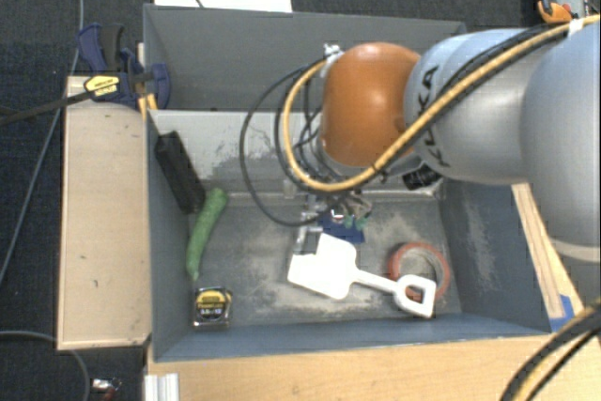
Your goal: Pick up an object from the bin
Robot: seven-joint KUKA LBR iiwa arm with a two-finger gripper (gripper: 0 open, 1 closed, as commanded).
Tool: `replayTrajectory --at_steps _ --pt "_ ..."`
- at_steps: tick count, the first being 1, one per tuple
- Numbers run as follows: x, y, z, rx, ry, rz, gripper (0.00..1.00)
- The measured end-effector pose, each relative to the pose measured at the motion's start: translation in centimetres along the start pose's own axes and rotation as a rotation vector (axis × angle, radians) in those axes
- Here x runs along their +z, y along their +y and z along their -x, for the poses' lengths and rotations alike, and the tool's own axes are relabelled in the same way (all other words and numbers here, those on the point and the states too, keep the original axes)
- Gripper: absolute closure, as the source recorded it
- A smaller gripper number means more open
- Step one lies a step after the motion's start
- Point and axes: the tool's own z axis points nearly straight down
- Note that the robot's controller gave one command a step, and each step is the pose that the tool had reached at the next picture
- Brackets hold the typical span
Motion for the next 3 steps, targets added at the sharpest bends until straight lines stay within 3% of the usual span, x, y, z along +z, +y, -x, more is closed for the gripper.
replayTrajectory --at_steps 1,2,3 --pt "-0.5 -0.1 0.1 0.005 -0.007 0.001 0.0" --pt "7.4 -4.2 -4.9 0.023 -0.003 0.001 0.0" --pt "1.9 -4.7 -7.7 -0.185 -0.024 0.003 0.0"
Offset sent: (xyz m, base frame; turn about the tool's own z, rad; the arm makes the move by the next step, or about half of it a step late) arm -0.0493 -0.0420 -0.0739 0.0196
